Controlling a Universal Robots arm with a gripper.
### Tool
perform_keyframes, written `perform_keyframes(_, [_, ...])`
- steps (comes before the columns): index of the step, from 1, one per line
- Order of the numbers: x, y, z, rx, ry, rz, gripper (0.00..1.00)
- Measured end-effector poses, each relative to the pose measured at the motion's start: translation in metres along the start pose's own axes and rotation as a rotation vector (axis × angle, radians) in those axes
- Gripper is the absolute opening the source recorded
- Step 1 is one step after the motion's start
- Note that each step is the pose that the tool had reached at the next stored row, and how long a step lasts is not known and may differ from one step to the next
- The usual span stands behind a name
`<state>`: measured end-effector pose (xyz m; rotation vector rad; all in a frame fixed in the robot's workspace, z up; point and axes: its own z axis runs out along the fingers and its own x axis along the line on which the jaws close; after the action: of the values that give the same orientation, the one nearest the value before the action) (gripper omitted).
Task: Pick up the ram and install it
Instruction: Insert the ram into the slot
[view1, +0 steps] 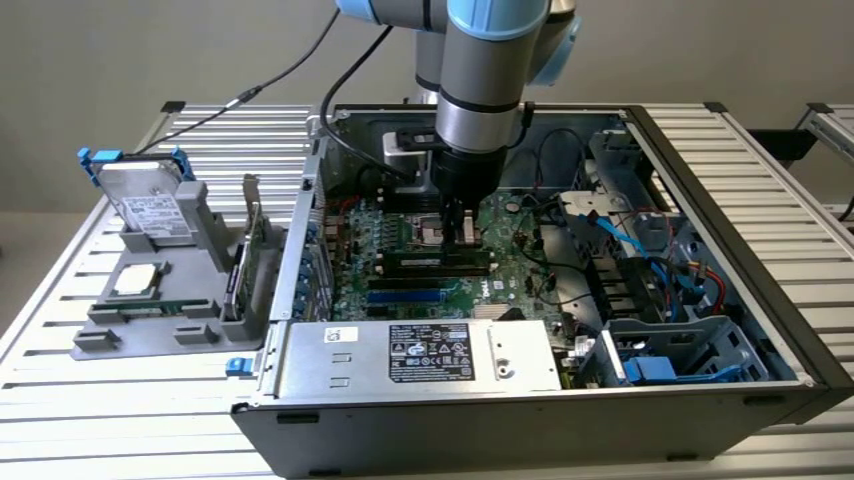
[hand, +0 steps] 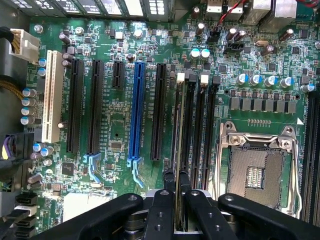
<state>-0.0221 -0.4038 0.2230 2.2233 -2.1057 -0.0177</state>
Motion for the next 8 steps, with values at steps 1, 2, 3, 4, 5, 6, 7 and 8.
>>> perform_keyframes(1, [-0.0001, 0.0, 0.0001, 0.0, 0.0003, 0.0, 0.13])
perform_keyframes(2, [-0.0003, -0.0001, 0.0003, 0.0, 0.001, 0.0, 0.13])
perform_keyframes(3, [-0.0003, -0.0001, 0.0006, 0.0, 0.0016, 0.0, 0.13])
perform_keyframes(4, [-0.0004, -0.0001, 0.0007, -0.0001, 0.0022, 0.0, 0.13])
perform_keyframes(5, [-0.0004, -0.0001, 0.0009, -0.0003, 0.0031, 0.0, 0.13])
perform_keyframes(6, [-0.0004, -0.0001, 0.001, -0.0002, 0.0032, 0.0, 0.13])
perform_keyframes(7, [-0.0005, -0.0001, 0.0011, -0.0002, 0.0032, 0.0, 0.13])
perform_keyframes(8, [-0.0007, -0.0001, 0.0013, 0.0, 0.0038, 0.0, 0.13])
